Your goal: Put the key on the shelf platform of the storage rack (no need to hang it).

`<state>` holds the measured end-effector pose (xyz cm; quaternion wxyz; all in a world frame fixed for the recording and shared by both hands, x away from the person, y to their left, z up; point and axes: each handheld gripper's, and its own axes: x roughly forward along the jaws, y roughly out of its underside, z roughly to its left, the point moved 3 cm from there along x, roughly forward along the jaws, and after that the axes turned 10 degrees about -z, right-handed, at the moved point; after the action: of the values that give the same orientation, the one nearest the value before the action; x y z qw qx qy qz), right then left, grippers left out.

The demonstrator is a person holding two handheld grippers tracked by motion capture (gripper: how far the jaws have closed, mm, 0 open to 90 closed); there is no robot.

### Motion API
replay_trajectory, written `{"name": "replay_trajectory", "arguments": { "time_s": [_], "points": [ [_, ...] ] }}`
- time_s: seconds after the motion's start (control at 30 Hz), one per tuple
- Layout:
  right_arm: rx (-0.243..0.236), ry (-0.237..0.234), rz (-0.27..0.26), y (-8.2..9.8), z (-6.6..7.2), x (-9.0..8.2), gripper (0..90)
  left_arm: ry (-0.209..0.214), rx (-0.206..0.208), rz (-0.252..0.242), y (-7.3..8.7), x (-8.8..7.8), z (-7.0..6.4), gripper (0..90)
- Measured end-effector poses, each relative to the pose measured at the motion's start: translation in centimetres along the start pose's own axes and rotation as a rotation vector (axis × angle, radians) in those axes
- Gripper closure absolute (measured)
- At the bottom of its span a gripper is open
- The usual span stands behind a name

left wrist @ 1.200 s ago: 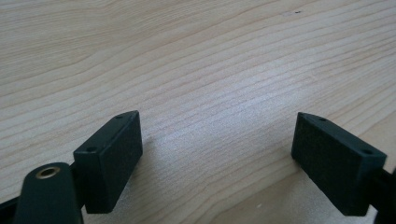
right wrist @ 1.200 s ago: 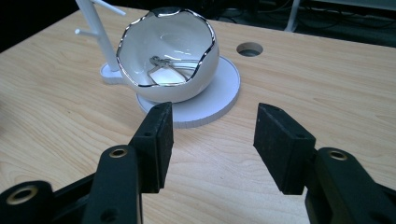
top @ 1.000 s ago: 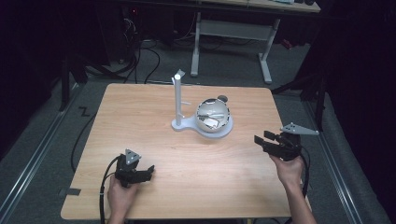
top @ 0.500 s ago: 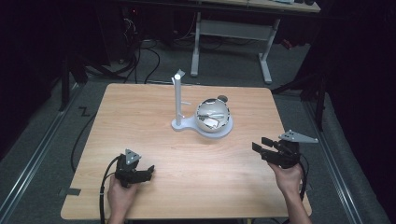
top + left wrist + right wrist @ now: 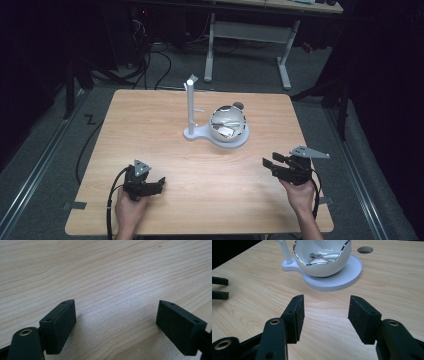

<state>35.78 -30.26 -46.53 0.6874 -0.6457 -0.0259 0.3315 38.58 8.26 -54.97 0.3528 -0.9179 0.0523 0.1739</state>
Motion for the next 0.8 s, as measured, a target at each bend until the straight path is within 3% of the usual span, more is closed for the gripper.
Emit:
{"name": "replay_trajectory", "arguments": {
  "time_s": [0.1, 0.8],
  "points": [
    [0.013, -0.002, 0.000, 0.4, 0.1, 0.3, 47.4, 0.001, 0.001, 0.000, 0.0, 0.0, 0.0, 16.6],
    [-0.033, -0.033, 0.024, 2.0, 2.1, 2.5, 50.8, -0.001, -0.003, -0.001, 0.0, 0.0, 0.0, 16.7]
  ]
}}
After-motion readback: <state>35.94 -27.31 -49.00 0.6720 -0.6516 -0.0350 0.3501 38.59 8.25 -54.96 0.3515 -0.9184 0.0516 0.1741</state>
